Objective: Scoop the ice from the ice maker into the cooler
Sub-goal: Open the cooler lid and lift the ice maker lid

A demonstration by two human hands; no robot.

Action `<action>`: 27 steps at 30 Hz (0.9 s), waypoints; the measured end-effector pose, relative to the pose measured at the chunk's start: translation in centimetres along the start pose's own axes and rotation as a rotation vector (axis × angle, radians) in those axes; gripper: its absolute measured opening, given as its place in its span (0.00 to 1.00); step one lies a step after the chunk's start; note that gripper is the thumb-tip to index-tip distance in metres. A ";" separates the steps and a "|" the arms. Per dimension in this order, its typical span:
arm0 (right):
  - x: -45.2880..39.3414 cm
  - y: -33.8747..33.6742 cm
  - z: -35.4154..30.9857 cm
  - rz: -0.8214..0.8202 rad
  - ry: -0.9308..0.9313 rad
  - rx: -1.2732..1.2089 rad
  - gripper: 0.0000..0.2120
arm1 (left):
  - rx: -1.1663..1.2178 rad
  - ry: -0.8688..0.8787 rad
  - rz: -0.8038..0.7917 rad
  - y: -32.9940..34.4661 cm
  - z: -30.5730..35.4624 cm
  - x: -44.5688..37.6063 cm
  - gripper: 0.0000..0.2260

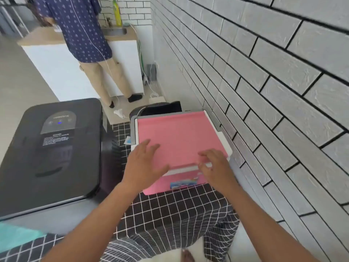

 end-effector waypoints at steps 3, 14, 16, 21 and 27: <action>-1.8 -0.5 -0.3 0.040 -0.092 0.102 0.15 | -0.128 -0.010 -0.156 2.0 -0.7 -0.9 0.44; -4.7 1.1 2.7 -0.044 -0.262 0.523 0.46 | -0.312 -0.031 -0.100 3.9 -1.2 -0.4 0.46; -4.7 1.2 3.0 0.004 -0.285 0.507 0.41 | -0.325 -0.040 -0.085 3.8 -1.1 -0.5 0.46; -4.4 0.9 3.2 0.121 -0.392 0.406 0.35 | -0.384 -0.047 -0.153 3.8 -0.3 0.0 0.47; -5.4 -3.4 1.0 0.380 -0.524 0.213 0.31 | -0.239 -0.009 0.203 -0.4 1.1 -0.7 0.33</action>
Point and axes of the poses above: each hand's wrist, its own x-axis away from the middle knuckle, its own y-axis out of the palm, z = x × y, the point moved 7 cm from there along -x, towards the middle knuckle, and after that the axes turned 11 degrees about y, right-handed, at the moved point
